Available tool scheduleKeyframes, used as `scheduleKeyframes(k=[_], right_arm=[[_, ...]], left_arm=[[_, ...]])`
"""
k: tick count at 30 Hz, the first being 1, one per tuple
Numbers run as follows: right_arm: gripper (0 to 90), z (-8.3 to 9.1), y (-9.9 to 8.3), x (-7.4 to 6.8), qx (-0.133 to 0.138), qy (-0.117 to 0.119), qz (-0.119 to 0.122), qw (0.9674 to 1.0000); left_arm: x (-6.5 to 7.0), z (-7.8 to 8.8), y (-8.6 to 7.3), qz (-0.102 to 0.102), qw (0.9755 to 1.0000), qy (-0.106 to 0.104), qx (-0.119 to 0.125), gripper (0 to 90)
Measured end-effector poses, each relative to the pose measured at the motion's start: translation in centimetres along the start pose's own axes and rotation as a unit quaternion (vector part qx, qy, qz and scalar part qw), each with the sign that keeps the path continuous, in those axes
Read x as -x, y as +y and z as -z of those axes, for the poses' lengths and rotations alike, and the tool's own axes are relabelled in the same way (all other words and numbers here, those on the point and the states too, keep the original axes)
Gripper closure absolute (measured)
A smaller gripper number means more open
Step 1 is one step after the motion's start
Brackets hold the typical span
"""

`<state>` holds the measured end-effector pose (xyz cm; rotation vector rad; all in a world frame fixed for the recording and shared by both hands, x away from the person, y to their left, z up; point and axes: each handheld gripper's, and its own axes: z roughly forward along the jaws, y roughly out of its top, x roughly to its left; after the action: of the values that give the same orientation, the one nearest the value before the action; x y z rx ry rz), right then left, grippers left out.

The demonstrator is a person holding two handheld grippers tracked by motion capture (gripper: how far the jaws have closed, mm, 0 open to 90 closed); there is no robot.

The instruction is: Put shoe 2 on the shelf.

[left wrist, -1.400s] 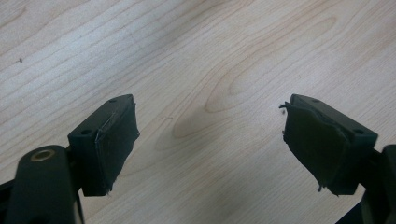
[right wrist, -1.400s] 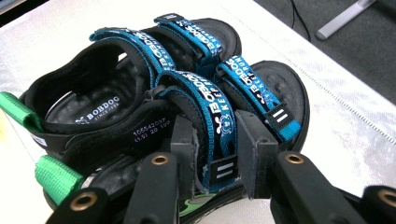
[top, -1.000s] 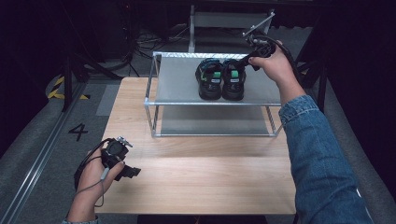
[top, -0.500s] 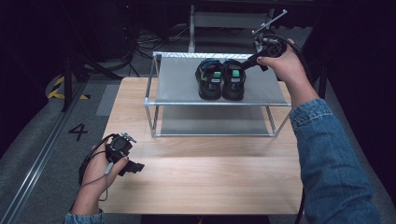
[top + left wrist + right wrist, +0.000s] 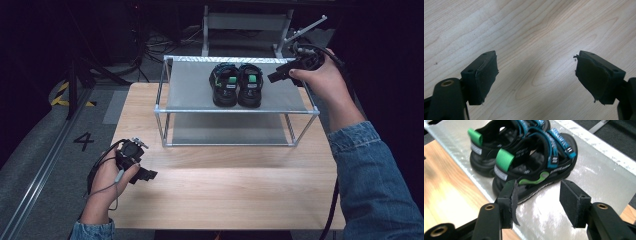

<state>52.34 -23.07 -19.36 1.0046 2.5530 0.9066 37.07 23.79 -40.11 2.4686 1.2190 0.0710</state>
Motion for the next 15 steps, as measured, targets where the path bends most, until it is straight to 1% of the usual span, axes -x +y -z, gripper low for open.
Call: scheduleKeyframes(k=[1,2,4,6,9,15], right_arm=[[49.8,0.0,0.0,0.0,0.0,0.0,0.0,1.0],[49.8,0.3,-0.5,-0.3,0.001,0.004,0.002,1.0],[49.8,0.5,-0.8,-0.5,0.001,0.004,0.002,1.0],[50.0,0.9,-1.4,-0.8,0.0,0.003,0.008,1.0],[51.2,1.3,-2.3,-1.2,-0.003,0.009,0.002,1.0],[50.2,2.3,-4.3,-2.0,-0.009,0.002,0.008,0.9999]], left_arm=[[0.0,0.1,0.0,0.0,1.0,0.001,0.001,18.4],[-0.1,0.2,0.0,0.001,1.0,0.001,0.002,18.4],[-0.2,0.3,-0.1,0.002,1.0,0.0,0.004,18.4],[-0.3,0.3,-0.1,0.003,1.0,0.0,0.005,18.4],[-0.4,0.3,0.1,0.003,1.0,-0.002,0.004,18.3],[-0.3,0.1,0.6,-0.001,1.0,-0.003,-0.001,18.3]])
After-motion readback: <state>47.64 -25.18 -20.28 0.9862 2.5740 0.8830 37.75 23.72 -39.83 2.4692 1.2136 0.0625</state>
